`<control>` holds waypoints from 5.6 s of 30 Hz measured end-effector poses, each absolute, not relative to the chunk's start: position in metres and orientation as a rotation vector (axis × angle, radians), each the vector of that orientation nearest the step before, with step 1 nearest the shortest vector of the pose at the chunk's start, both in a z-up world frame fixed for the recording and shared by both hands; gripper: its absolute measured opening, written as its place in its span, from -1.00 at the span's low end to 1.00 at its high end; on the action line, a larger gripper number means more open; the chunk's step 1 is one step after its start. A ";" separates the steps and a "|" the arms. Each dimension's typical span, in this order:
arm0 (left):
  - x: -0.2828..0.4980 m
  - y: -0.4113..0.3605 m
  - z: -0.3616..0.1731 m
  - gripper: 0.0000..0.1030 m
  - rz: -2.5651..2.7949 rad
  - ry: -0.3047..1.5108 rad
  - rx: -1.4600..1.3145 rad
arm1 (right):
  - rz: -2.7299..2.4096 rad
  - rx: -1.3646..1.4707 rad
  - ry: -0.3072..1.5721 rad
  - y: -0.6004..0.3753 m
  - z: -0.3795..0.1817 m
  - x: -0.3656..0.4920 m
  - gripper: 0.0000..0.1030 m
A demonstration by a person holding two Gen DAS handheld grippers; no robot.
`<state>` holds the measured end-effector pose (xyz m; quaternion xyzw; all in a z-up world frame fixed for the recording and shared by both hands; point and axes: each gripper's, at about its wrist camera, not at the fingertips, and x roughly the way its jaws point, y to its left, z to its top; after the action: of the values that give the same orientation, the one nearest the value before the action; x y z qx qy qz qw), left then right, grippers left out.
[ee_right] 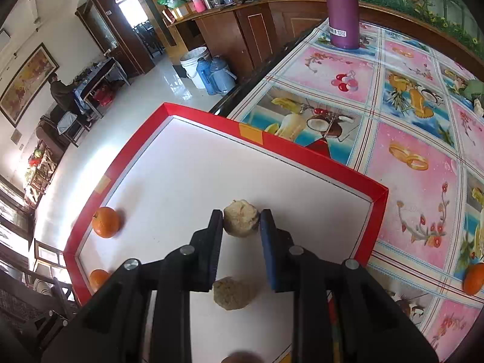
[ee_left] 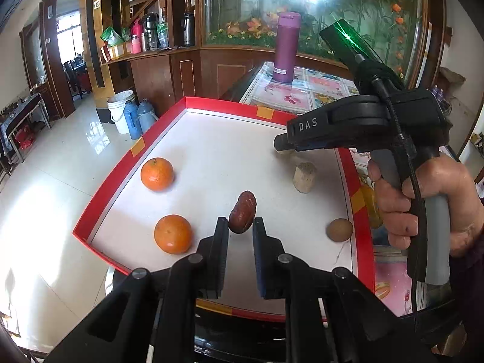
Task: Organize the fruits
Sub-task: 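Carry the date into the tray and release while the right gripper drops the rice-cake lump there, then reach the left gripper toward a kiwi while the right gripper grasps a white cube, then grasp the brown kiwi with the left gripper and carry it over the tray while the right carries the cube, then open the left gripper to drop the kiwi in the tray while the right releases the cube there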
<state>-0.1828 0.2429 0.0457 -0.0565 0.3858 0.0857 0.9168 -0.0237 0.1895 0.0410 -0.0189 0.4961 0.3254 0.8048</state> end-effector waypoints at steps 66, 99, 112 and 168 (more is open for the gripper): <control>-0.087 -0.003 0.082 0.55 -0.145 0.763 0.160 | 0.326 0.538 0.984 -0.243 0.019 0.029 -0.47; 0.023 -0.132 0.014 -0.49 -0.281 0.966 0.035 | 0.224 0.766 0.856 -0.318 0.037 0.019 -0.70; 0.040 -0.140 0.012 -0.58 -0.265 0.918 0.018 | 0.243 0.777 0.848 -0.315 0.038 0.019 -0.70; -0.190 0.257 0.084 -0.61 0.270 0.639 -0.146 | 0.902 0.395 0.989 0.045 0.090 -0.073 -0.69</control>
<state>-0.1904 0.2570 0.0839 -0.0712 0.3130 0.1322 0.9378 -0.0733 0.0453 0.0901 0.1819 0.4555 0.4153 0.7661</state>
